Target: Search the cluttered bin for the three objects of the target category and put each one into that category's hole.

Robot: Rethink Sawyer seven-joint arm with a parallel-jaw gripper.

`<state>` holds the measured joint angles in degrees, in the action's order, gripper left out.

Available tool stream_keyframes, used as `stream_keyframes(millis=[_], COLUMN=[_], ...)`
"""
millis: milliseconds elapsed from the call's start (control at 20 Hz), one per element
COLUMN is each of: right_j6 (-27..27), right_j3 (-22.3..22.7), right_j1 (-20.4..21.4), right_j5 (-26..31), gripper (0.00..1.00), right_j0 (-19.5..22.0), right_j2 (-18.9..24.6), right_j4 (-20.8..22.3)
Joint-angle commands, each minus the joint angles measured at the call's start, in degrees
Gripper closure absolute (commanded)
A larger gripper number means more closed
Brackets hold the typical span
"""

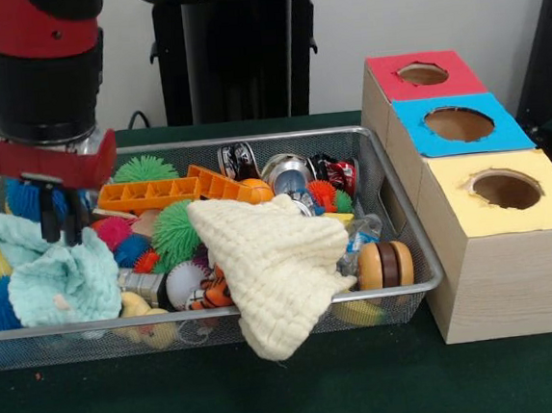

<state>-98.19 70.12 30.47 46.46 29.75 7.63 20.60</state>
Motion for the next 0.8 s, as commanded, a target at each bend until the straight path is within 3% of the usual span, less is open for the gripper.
stream_keyframes(millis=[50,400,800], right_j6=[5.72,5.14,4.40], right_j3=[6.53,5.73,5.87], right_j1=[3.25,-1.88,-4.03], right_j5=[7.91,1.36,0.50], gripper=[0.00,0.00,0.00], right_j0=[-1.15,0.97,1.42], right_j2=[1.33,2.47,1.92], right_j4=[1.12,2.71,3.39])
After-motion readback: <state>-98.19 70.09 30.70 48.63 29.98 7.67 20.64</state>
